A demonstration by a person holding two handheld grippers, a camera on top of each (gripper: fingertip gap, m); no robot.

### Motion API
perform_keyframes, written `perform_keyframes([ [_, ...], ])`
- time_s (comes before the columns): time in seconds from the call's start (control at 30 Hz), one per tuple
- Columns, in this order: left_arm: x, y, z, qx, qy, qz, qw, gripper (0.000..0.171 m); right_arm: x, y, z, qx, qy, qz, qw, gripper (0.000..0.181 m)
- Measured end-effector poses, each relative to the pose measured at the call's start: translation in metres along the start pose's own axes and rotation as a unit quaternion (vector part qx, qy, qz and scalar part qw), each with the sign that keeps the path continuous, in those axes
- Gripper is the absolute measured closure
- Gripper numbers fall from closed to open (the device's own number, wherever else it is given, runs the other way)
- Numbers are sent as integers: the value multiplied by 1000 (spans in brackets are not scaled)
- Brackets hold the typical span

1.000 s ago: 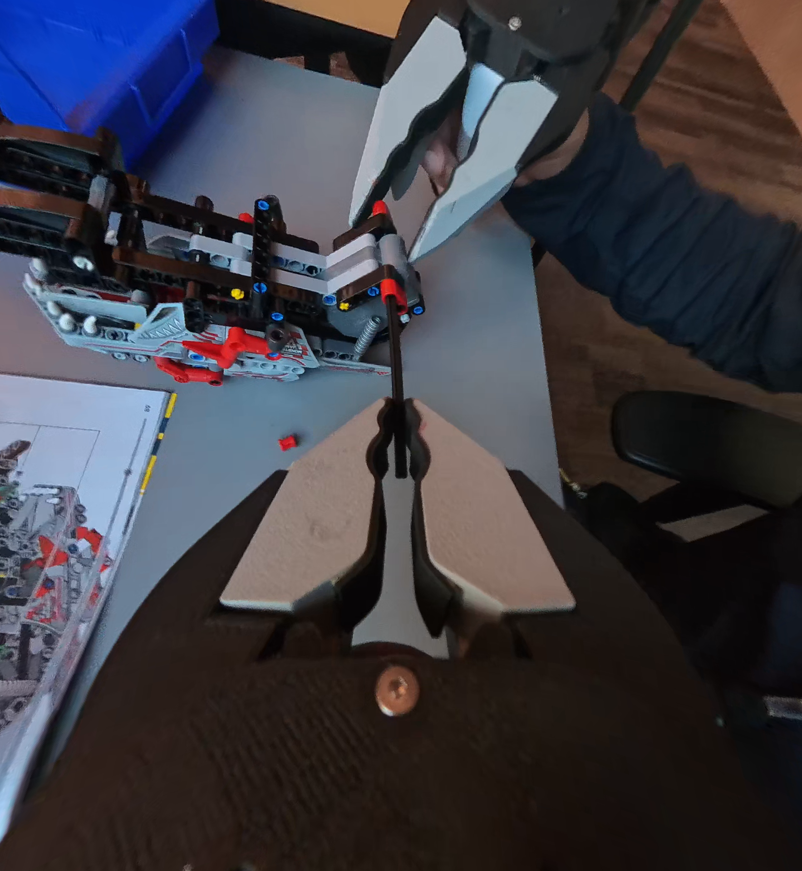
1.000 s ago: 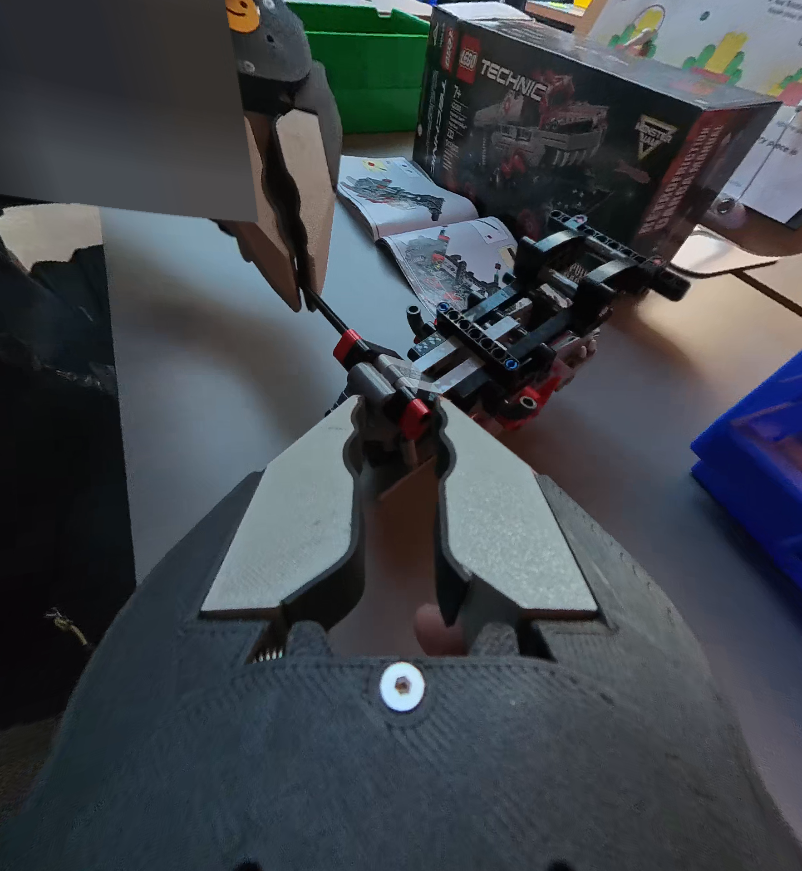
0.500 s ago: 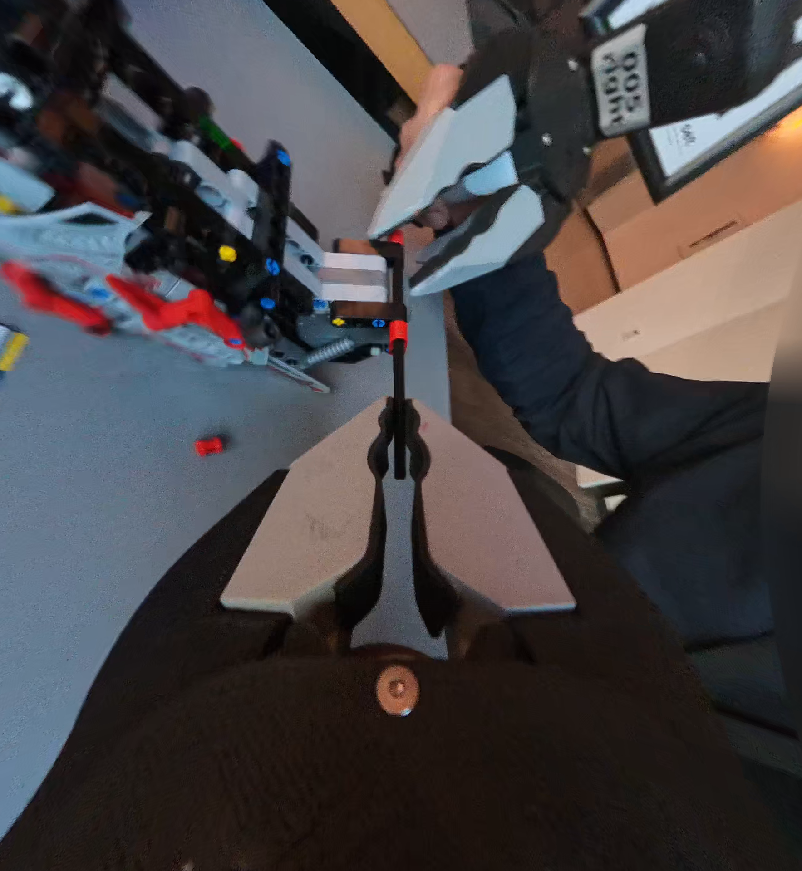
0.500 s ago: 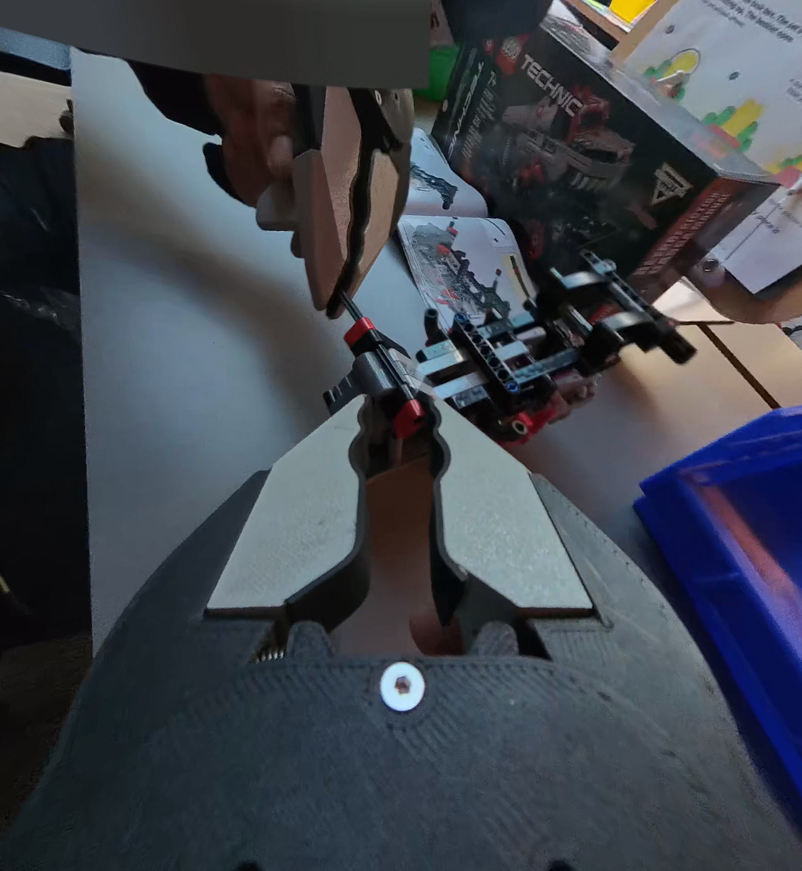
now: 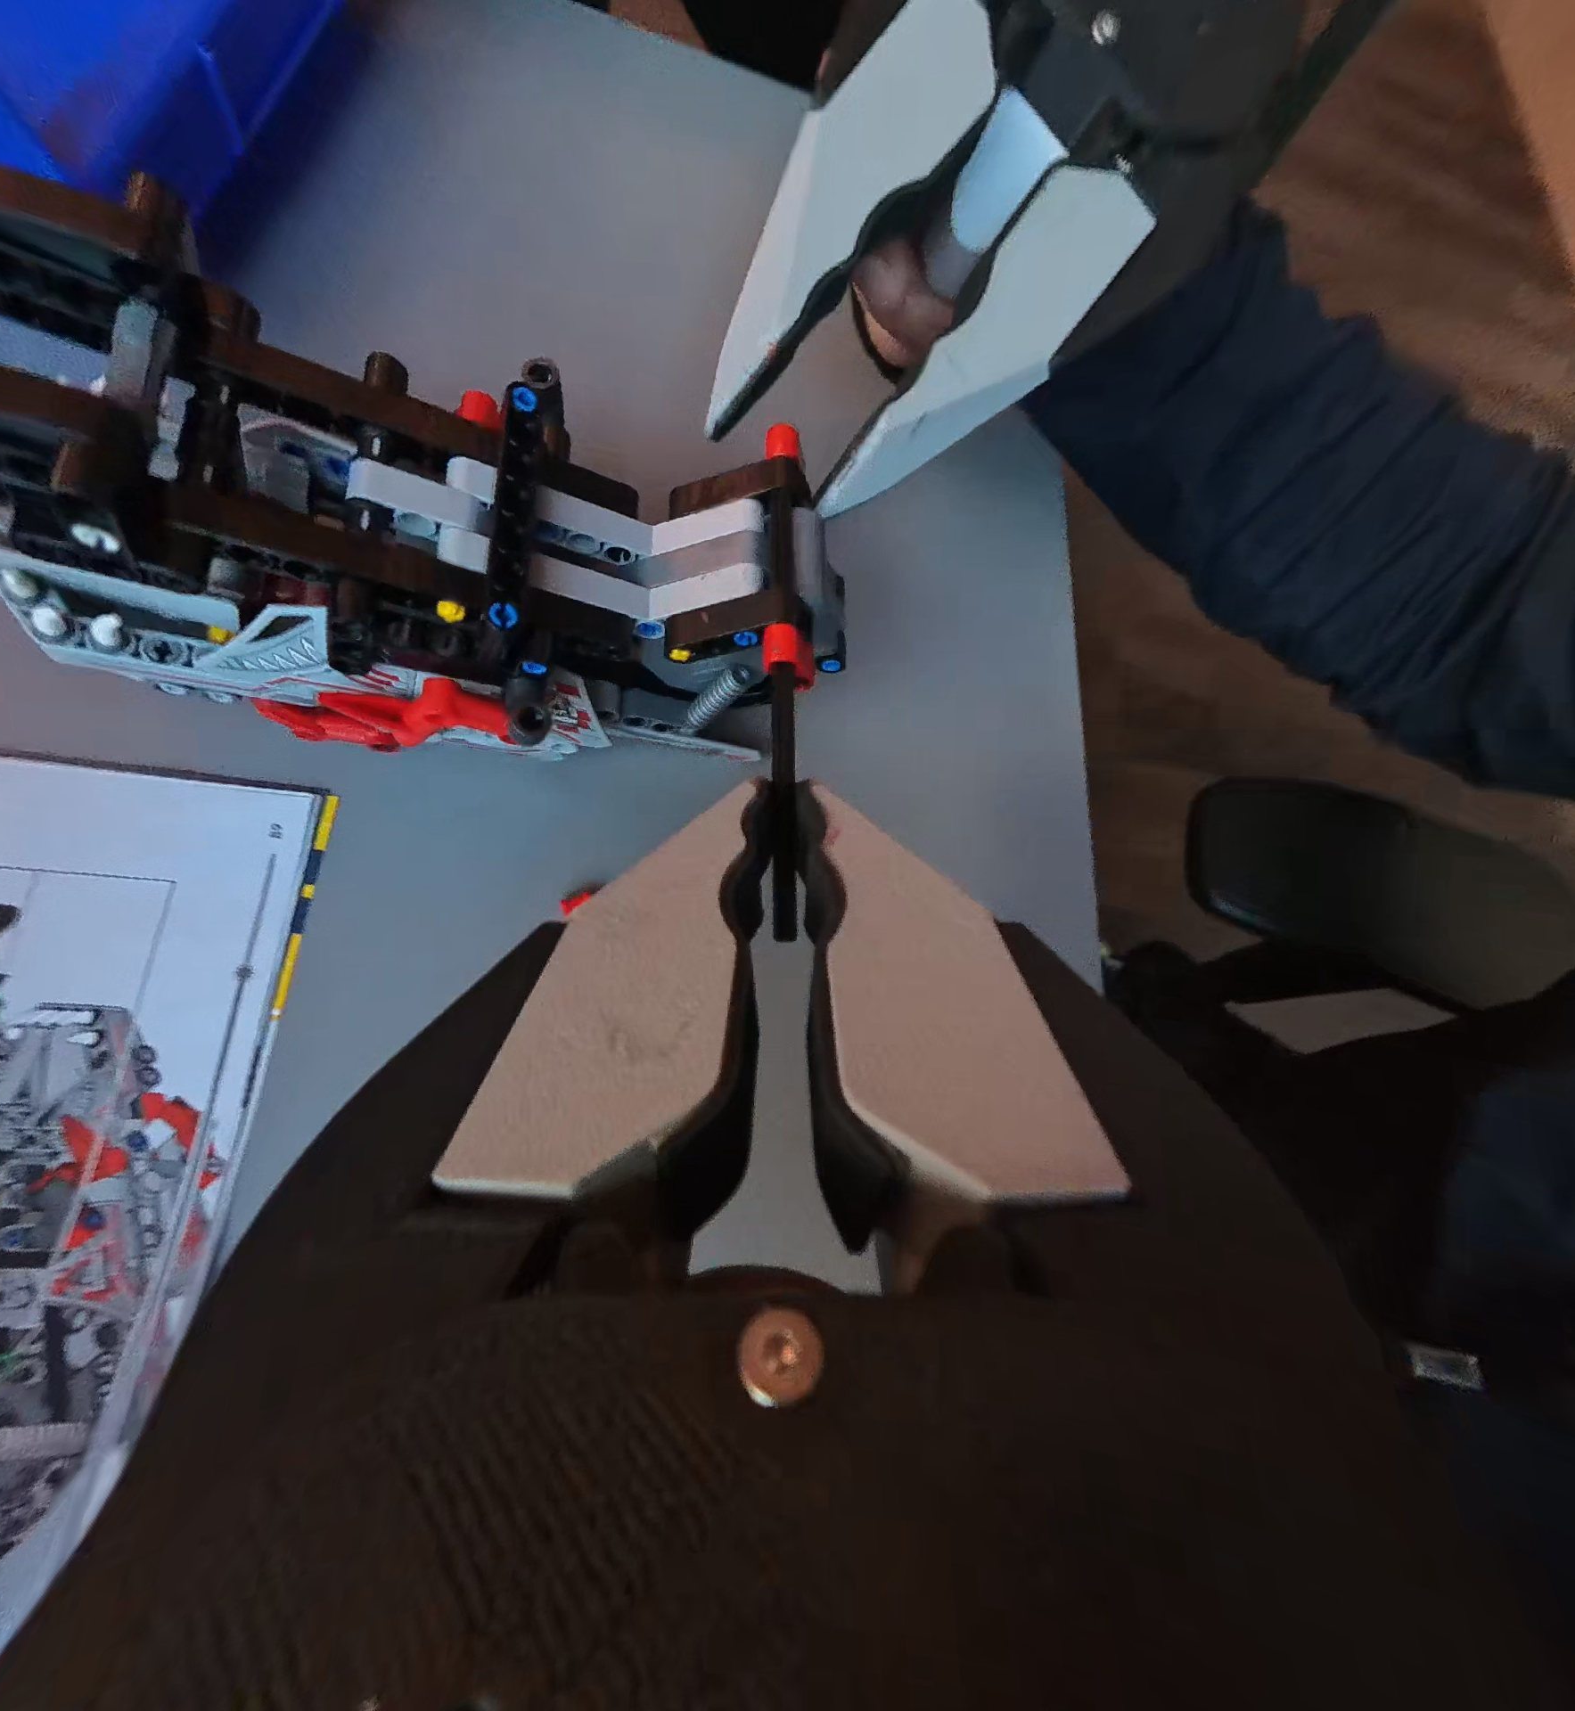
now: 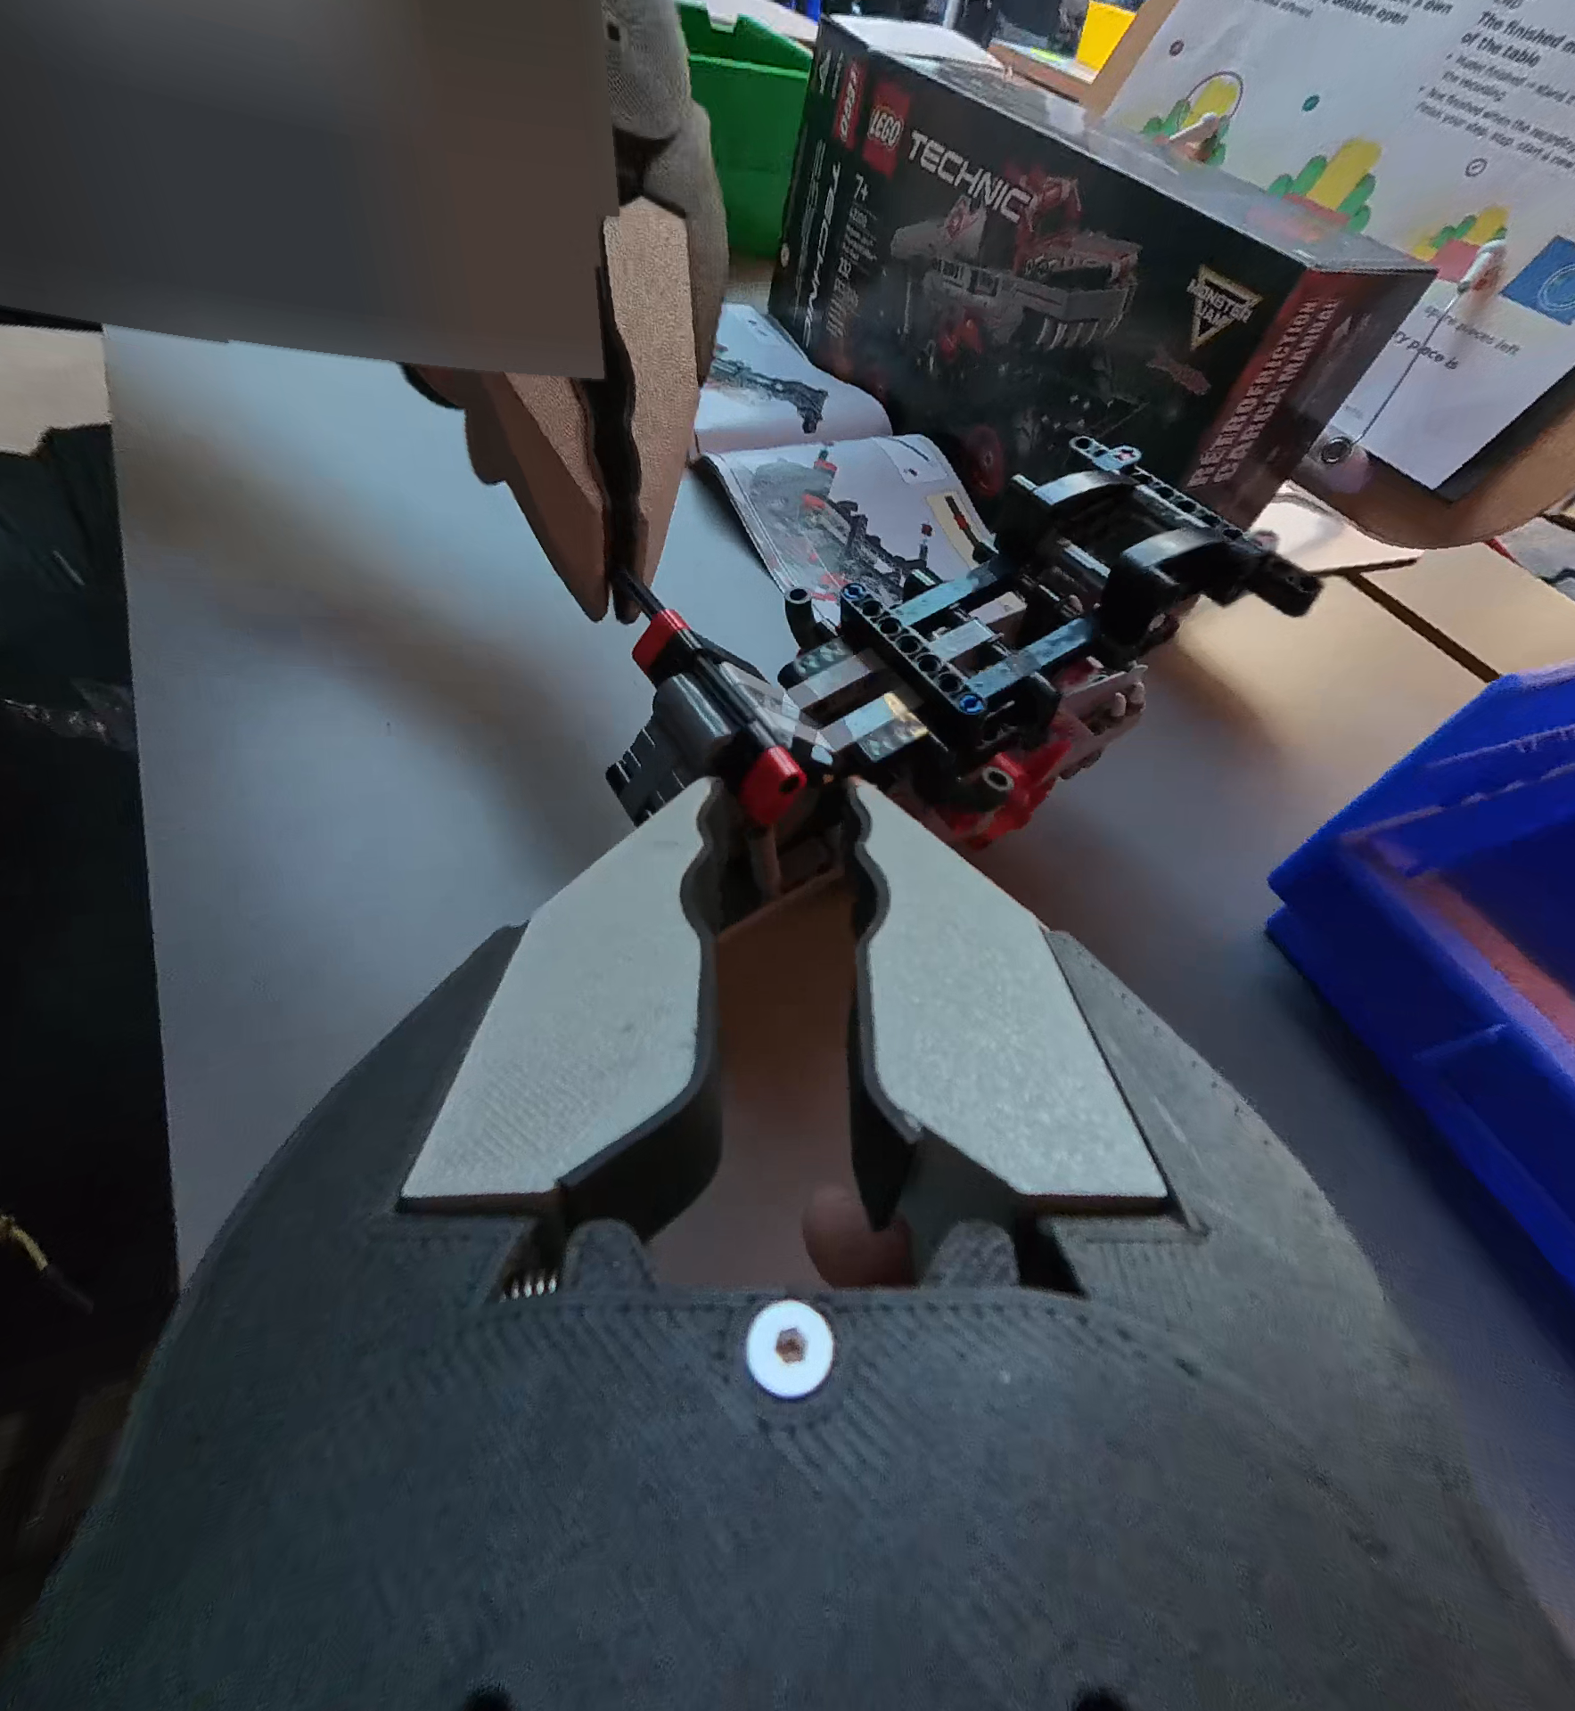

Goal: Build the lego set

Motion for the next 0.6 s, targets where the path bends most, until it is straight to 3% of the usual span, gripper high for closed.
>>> perform_keyframes([
  [0.17, 4, 3, -7, -60, -92, -43, 993, 171, -4, -4, 1, 7, -7, -25, 1000, 169],
  [0.47, 3, 8, -12, -145, -194, -23, 970, 171, -8, -7, -2, 18, 18, -51, 998, 170],
  [0.6, 8, 5, -14, -186, -334, -113, 917, 171, -11, -6, -3, 11, 55, -15, 998, 170],
])
Point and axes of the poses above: each gripper's, where its closed fingertips meet, y back along the fingers, z out of its underside, x = y × z across the jaws, the point moved 9 cm from there along y, back along the fingers, and after that the axes turned 8 degrees about z, right-handed, at the moved point
